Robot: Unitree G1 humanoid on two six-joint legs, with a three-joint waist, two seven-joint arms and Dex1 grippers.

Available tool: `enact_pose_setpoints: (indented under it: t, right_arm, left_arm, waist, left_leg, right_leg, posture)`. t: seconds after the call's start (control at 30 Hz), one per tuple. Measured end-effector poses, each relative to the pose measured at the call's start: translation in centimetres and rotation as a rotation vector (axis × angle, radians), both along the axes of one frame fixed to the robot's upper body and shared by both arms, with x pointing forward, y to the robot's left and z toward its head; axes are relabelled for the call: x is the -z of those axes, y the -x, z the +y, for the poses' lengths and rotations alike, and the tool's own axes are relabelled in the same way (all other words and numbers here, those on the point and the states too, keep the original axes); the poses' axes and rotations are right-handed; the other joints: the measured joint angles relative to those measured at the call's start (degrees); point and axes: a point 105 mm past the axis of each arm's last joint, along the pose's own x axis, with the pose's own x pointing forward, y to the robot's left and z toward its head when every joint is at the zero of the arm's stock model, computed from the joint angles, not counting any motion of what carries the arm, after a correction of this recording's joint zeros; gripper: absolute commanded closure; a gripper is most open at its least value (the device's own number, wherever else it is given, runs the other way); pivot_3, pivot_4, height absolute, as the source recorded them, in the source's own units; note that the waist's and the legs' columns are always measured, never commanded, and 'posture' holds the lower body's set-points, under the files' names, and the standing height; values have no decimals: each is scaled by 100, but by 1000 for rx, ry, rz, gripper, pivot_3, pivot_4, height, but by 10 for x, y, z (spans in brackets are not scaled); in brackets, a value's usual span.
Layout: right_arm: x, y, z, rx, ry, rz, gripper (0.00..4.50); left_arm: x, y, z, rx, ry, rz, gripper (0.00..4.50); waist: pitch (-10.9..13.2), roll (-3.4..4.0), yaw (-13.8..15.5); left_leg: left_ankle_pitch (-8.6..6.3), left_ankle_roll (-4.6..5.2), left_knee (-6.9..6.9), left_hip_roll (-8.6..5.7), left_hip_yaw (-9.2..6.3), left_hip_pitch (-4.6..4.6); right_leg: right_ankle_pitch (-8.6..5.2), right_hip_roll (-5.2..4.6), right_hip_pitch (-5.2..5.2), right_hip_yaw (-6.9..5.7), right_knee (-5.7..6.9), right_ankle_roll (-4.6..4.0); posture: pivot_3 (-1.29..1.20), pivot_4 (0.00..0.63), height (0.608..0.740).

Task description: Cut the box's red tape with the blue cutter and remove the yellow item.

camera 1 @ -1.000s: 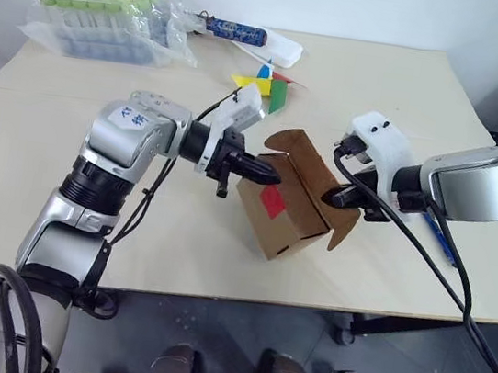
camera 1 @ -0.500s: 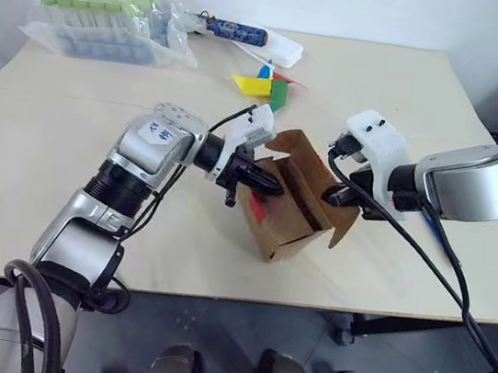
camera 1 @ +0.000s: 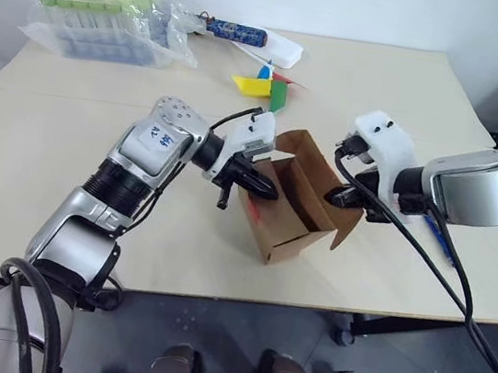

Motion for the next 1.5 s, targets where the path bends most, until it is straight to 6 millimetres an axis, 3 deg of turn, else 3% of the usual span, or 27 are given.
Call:
enact_pose_setpoints:
  t: [0.23,0.43,0.57,0.63,0.87,0.97,1.23,1.33,1.5]
  right_arm:
    - [6,-1,-17,70,0,18,4478]
    - [26,1,-30,123,-41,86,4478]
    - [32,1,-33,138,-70,105,4478]
    - [38,2,-34,147,-79,122,4478]
    - [52,2,-34,168,-114,159,4478]
    - [51,1,-31,167,-144,150,4478]
    - [75,-1,-39,243,-130,117,4478]
    - [78,-1,-39,234,-126,97,3897]
    - [86,1,-42,205,-111,74,2239]
  left_arm:
    - [3,9,21,-12,-58,-19,4500]
    - [12,10,40,-71,-102,1,4500]
    - [46,3,58,-195,-191,60,4500]
    - [58,1,53,-216,-187,86,4500]
    - [59,-9,39,-257,-139,70,4500]
    - [59,-13,38,-272,-131,72,4500]
    - [63,-16,42,-266,-145,68,4500]
    - [57,-19,43,-259,-159,48,4500]
    - [57,-20,47,-245,-176,36,4500]
  waist:
    - [-1,1,11]
    - [-3,4,119]
    - [-1,2,151]
    - [2,-4,157]
    - [4,-7,127]
    - [4,-7,125]
    - [4,-7,127]
    - [4,-7,130]
    - [4,-7,130]
  left_leg:
    - [0,1,12,7,-13,7]
    - [2,6,25,7,-12,17]
    - [5,16,32,2,-13,2]
    - [4,18,32,1,-16,-6]
    - [2,14,18,-3,-4,-6]
    - [3,13,18,-3,-2,-5]
    - [3,13,18,-5,7,-4]
    - [3,12,19,-5,15,-4]
    - [3,12,18,-6,24,-5]
  right_leg:
    - [0,-1,7,11,0,-1]
    - [-1,-5,21,20,-3,-2]
    - [0,-10,18,25,-6,-2]
    - [1,-10,15,19,-9,-2]
    - [1,-5,7,2,-8,0]
    - [1,-4,7,3,-8,0]
    - [1,-4,8,3,-8,0]
    - [1,-2,8,3,-8,0]
    - [1,-2,8,4,-9,0]
  posture:
    - [0,150,740]
    - [0,150,740]
    - [0,150,740]
    - [0,150,740]
    - [0,150,740]
    - [0,150,740]
    - [0,150,740]
    - [0,150,740]
    - [0,150,740]
